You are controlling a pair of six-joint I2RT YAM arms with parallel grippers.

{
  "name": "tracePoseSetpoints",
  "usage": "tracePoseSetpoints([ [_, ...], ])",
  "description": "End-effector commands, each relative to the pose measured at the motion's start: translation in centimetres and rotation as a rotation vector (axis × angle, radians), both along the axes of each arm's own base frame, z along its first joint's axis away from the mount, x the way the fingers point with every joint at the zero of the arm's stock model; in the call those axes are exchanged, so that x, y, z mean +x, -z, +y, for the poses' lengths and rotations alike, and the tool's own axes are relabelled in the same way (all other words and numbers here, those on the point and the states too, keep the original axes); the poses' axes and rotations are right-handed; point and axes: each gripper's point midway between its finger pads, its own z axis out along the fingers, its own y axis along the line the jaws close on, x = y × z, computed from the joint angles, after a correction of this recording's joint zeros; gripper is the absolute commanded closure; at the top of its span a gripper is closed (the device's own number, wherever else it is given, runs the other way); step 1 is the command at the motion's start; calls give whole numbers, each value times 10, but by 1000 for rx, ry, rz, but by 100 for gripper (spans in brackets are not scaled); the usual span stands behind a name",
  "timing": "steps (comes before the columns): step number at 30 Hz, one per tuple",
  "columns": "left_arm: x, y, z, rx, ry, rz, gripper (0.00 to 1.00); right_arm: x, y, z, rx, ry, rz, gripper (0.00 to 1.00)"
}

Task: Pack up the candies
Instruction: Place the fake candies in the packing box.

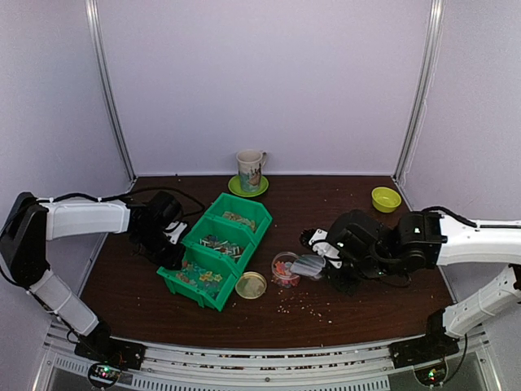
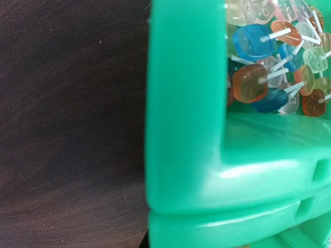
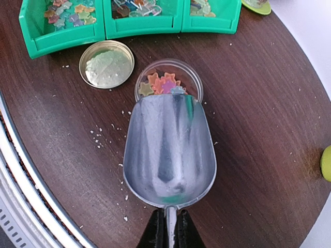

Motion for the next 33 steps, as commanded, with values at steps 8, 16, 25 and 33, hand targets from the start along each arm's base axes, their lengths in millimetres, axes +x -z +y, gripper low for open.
tracePoseSetpoints([
  [8, 16, -5, -10, -34, 4, -28, 92, 9, -22, 16, 231, -72, -197, 100],
  [16, 13, 2, -12, -36, 10, 4, 91, 5, -31, 23, 389, -118, -293, 100],
  [25, 11, 3, -8, -16, 7, 11, 82, 10, -33, 25, 401, -115, -346, 100],
  [33, 14, -4, 1, 9, -11, -17, 74, 13, -41, 26, 396, -109, -369, 100],
])
